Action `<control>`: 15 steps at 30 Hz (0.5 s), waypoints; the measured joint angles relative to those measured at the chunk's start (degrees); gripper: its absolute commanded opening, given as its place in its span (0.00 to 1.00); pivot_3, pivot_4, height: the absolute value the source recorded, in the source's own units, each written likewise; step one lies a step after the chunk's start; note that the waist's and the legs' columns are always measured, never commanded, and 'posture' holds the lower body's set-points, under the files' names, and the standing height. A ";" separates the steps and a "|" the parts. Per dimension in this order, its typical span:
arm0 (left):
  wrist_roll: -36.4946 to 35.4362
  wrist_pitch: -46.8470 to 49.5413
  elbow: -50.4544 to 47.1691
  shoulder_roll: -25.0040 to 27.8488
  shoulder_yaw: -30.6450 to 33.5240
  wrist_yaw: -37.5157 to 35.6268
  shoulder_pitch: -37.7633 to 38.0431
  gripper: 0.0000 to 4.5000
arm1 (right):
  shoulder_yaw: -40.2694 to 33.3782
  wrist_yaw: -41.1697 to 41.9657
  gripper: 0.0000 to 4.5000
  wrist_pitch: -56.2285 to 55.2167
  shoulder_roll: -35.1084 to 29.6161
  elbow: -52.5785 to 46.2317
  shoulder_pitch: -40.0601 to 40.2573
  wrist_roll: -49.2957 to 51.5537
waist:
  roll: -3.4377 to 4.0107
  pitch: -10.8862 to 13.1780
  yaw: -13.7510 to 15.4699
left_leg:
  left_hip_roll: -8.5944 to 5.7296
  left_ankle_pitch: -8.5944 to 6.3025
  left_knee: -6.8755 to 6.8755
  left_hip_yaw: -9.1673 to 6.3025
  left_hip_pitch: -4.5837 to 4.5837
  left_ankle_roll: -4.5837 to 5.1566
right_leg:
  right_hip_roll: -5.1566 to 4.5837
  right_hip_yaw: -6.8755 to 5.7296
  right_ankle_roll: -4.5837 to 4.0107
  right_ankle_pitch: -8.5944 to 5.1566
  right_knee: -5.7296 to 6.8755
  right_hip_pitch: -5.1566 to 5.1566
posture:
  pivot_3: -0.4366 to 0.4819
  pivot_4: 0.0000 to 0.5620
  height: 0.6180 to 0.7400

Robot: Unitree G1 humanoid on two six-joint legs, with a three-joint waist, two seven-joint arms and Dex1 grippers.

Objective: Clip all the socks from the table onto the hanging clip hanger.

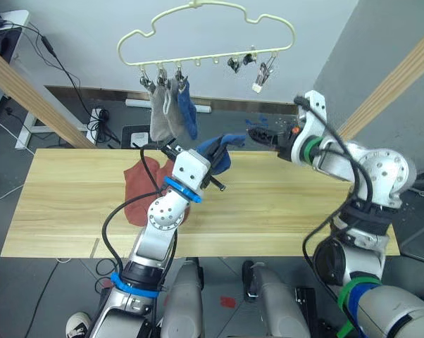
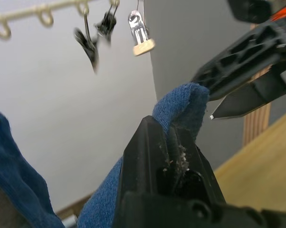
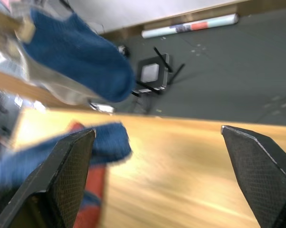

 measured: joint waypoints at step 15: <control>6.94 6.53 -1.19 7.06 -3.85 -3.41 5.64 0.00 | 18.90 3.77 0.98 -28.52 -10.77 -17.99 24.64 -12.44 | 0.00 0.00 -0.01 | 0.04 0.03 0.10 -0.01 0.07 -0.05 | 0.08 0.07 0.39 -0.11 -0.01 0.03 | 0.55 0.69 1.00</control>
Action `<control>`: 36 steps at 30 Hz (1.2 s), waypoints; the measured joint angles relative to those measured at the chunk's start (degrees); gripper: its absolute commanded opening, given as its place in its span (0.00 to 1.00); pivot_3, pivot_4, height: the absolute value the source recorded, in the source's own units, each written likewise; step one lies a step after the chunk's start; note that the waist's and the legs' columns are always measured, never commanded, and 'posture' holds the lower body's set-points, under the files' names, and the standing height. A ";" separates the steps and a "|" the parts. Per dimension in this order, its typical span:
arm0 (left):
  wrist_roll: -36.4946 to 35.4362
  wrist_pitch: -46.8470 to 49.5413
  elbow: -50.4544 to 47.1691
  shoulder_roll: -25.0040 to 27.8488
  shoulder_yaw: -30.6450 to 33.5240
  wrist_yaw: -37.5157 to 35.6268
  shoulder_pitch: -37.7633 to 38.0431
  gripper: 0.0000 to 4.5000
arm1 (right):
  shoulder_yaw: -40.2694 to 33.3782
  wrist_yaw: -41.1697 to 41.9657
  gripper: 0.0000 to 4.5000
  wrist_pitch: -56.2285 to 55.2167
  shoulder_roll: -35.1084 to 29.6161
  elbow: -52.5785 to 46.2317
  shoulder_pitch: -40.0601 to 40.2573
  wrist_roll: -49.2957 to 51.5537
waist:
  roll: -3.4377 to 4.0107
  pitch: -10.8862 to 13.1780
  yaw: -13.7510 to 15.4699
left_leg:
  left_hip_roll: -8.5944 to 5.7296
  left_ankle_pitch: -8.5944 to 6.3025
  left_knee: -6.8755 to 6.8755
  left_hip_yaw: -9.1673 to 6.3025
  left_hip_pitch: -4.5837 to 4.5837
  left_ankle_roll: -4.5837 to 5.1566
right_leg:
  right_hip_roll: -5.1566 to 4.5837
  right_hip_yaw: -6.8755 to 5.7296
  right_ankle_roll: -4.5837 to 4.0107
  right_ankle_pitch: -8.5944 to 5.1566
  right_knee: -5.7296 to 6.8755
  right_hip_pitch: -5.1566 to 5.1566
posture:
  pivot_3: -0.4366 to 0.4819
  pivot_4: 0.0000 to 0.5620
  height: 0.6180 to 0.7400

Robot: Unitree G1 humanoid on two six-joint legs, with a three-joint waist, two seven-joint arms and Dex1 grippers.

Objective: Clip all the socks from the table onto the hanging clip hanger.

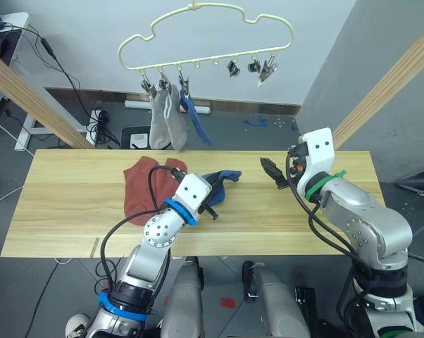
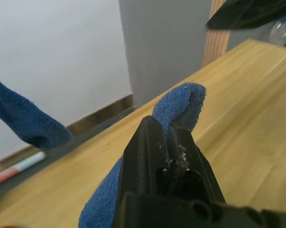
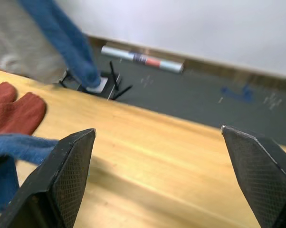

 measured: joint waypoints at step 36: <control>-50.78 47.61 -20.77 9.79 31.88 -18.41 -7.61 1.00 | 10.68 -13.28 0.54 -20.21 22.11 9.76 -8.86 -15.96 | 0.02 0.01 0.25 | 0.04 0.24 0.02 -0.19 0.46 -0.19 | 0.05 -0.06 0.11 0.07 0.04 0.46 | 0.71 0.73 1.00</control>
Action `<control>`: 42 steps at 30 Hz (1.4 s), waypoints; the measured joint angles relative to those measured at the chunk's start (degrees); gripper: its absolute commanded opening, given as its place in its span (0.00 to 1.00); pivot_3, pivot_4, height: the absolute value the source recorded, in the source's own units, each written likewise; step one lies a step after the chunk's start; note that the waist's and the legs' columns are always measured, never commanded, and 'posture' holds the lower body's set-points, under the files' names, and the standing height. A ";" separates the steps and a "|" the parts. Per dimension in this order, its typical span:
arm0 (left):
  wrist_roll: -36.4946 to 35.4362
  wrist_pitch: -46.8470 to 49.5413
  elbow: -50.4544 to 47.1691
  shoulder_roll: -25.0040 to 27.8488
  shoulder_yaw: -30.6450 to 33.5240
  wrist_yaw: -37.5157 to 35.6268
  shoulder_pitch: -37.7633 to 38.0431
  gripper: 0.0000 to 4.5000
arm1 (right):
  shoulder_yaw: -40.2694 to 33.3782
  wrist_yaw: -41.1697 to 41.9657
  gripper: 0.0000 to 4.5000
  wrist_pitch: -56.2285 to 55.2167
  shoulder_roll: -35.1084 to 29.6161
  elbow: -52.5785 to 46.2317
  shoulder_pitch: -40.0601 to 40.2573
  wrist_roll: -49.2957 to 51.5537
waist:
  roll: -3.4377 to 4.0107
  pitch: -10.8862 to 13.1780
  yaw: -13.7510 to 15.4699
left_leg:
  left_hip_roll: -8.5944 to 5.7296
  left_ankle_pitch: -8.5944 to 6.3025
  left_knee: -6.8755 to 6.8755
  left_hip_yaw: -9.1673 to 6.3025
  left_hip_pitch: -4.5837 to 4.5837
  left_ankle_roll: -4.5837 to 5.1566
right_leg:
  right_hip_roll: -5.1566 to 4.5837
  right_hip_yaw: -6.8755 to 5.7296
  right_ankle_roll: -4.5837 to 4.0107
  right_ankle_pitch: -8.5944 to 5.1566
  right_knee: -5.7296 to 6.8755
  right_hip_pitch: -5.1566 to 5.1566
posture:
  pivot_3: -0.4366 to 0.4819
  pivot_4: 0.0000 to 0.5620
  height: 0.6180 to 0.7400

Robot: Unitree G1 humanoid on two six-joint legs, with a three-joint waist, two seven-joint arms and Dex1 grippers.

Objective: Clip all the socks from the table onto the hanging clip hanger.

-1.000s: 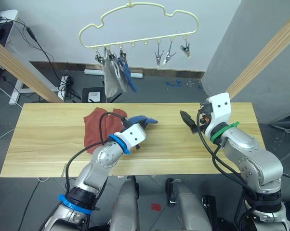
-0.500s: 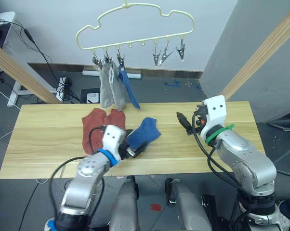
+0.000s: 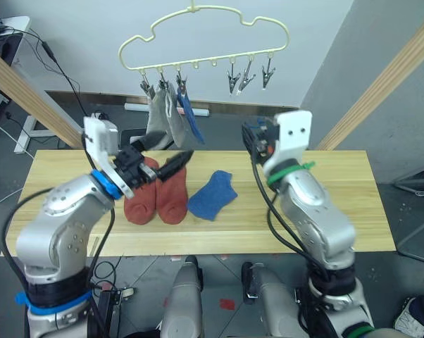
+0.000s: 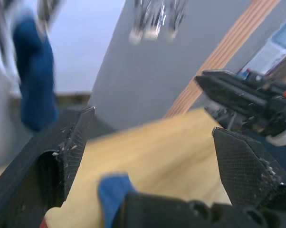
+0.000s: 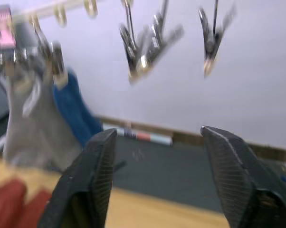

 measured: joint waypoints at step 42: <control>-7.40 -3.57 -0.03 4.91 -1.04 2.81 -0.88 1.00 | -6.54 -2.18 0.38 -15.40 4.33 29.01 -19.30 1.32 | 0.04 0.06 1.78 | 0.03 0.00 -0.10 -0.04 -0.06 0.00 | -0.09 -0.09 -0.32 0.18 -0.03 -0.05 | 0.77 0.71 1.00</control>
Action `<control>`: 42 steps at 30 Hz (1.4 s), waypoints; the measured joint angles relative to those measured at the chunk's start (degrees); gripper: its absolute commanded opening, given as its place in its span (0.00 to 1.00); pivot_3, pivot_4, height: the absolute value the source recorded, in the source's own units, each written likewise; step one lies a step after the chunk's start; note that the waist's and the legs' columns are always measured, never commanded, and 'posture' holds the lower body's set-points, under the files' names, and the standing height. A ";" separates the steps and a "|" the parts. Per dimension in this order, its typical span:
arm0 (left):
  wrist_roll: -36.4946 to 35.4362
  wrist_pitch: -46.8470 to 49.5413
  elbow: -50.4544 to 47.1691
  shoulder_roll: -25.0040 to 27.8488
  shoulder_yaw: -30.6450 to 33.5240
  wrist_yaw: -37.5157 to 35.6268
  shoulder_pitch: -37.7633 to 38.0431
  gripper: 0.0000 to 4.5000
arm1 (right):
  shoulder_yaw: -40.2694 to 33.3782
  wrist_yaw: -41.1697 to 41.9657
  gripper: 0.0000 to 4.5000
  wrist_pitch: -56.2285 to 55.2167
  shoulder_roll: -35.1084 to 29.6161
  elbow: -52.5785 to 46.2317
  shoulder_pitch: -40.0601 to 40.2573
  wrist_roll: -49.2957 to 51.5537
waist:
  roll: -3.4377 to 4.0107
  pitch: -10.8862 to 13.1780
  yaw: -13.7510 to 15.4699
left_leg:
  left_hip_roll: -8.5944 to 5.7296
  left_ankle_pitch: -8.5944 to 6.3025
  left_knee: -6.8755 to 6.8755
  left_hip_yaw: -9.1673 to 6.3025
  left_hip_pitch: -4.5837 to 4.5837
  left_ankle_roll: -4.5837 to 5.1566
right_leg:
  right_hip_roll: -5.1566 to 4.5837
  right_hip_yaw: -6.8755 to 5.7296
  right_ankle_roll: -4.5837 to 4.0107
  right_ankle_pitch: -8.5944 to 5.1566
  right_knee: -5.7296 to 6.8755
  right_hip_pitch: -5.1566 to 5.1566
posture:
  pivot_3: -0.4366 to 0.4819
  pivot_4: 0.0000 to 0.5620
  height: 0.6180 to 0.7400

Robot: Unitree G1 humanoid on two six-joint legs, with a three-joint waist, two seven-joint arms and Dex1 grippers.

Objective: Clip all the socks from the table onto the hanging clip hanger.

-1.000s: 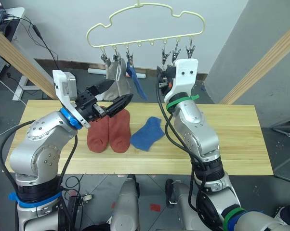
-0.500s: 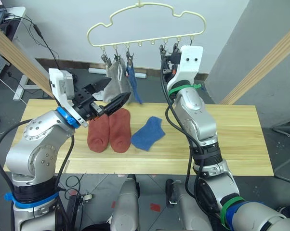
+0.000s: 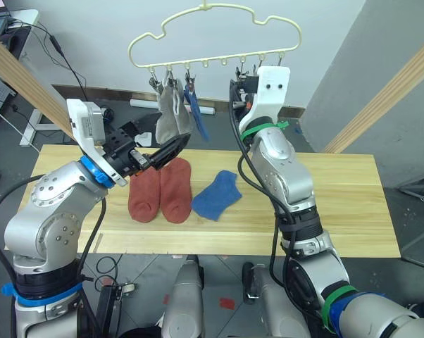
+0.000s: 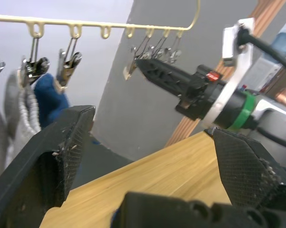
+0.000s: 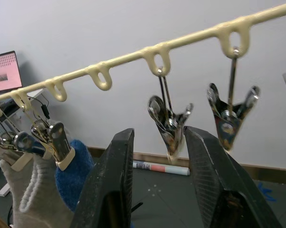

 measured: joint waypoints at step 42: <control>-4.19 -0.19 -0.75 0.44 -0.10 3.51 -0.28 1.00 | -2.01 -1.17 0.10 -3.20 0.23 6.99 -5.32 -2.10 | 0.01 0.00 1.13 | 0.00 0.00 -0.02 0.01 -0.01 0.00 | 0.00 0.01 -0.01 0.00 -0.03 -0.01 | 0.77 0.73 1.00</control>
